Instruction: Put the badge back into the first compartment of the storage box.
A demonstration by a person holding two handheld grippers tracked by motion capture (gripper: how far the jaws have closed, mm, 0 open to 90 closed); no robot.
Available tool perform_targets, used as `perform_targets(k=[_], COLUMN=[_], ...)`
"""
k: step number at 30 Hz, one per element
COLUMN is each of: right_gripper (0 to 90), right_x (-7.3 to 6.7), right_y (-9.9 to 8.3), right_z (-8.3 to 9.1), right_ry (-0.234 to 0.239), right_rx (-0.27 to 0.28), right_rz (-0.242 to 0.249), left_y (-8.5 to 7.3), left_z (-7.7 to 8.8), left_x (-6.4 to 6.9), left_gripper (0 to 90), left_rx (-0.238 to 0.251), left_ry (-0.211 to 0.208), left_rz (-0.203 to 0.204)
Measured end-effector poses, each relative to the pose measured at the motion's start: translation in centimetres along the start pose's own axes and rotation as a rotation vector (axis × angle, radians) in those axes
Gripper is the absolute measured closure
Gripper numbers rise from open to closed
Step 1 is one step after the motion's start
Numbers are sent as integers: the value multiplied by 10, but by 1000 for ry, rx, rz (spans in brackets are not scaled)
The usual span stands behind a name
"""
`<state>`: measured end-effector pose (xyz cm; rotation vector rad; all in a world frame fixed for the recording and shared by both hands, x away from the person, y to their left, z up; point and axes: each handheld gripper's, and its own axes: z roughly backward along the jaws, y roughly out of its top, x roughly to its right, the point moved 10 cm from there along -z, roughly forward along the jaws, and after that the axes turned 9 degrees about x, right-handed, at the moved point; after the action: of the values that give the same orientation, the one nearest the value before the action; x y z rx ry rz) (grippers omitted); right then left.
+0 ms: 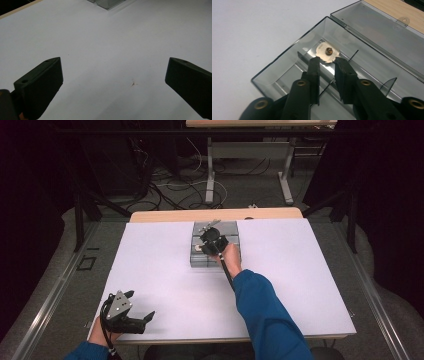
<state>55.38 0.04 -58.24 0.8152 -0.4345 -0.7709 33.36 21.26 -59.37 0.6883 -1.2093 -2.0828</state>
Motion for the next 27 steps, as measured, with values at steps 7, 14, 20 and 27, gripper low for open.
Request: perform_targets(k=[7, 14, 20, 27], right_gripper=[474, 207, 117, 53], right_x=[-7, -7, -8, -8], right_y=[0, -7, -16, -31], right_z=[21, 43, 64, 86], right_ry=[70, 143, 187, 219], right_rx=[19, 46, 73, 98], right_rz=[-8, -39, -53, -55], left_y=[0, 0, 0, 0], left_z=[1, 1, 0, 0], left_x=[0, 0, 0, 0], left_gripper=[15, 15, 15, 15], left_rx=[-2, -4, -5, -3], left_ry=[0, 3, 1, 4], left_rz=[0, -1, -3, -5])
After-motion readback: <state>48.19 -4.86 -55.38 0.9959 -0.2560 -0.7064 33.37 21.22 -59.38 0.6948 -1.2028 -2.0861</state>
